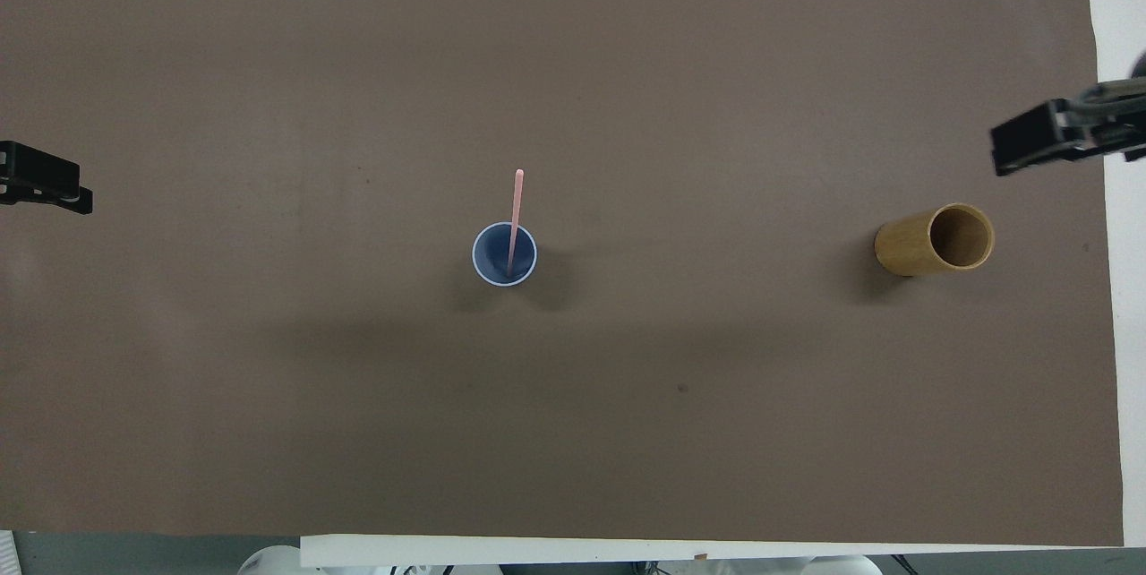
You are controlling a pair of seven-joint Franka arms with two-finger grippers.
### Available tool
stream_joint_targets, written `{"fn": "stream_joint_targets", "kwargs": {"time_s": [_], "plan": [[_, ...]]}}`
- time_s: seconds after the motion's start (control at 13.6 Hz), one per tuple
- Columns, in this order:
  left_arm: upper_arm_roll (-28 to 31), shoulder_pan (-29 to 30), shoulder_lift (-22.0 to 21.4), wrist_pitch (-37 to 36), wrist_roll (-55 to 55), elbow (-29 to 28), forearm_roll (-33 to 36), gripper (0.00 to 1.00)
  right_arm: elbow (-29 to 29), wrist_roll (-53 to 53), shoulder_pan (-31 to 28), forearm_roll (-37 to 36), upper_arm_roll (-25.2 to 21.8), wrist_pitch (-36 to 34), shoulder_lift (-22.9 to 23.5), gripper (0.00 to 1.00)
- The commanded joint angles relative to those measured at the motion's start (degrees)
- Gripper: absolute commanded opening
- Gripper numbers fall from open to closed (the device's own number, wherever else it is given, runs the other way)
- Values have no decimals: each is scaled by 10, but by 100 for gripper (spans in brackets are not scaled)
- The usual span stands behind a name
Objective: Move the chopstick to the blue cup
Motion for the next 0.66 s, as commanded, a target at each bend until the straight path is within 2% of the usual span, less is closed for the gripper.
{"fn": "stream_joint_targets", "kwargs": {"time_s": [0.0,0.15,0.3,0.37,0.59], "plan": [[0,4,1,-11,10,6,-4,100,-43,-26,-32,15,9,-27,-30,100],[0,4,1,-10,10,6,-4,100,-70,-19,-46,15,12,-15,-37,100],[0,5,1,-10,10,6,-4,100,-98,-18,-75,16,44,0,-58,100],[0,5,1,-10,10,6,-4,100,-111,-18,-84,16,45,10,-66,100],[0,4,1,-10,10,6,-4,100,-114,8,-96,16,64,9,-70,100]]}}
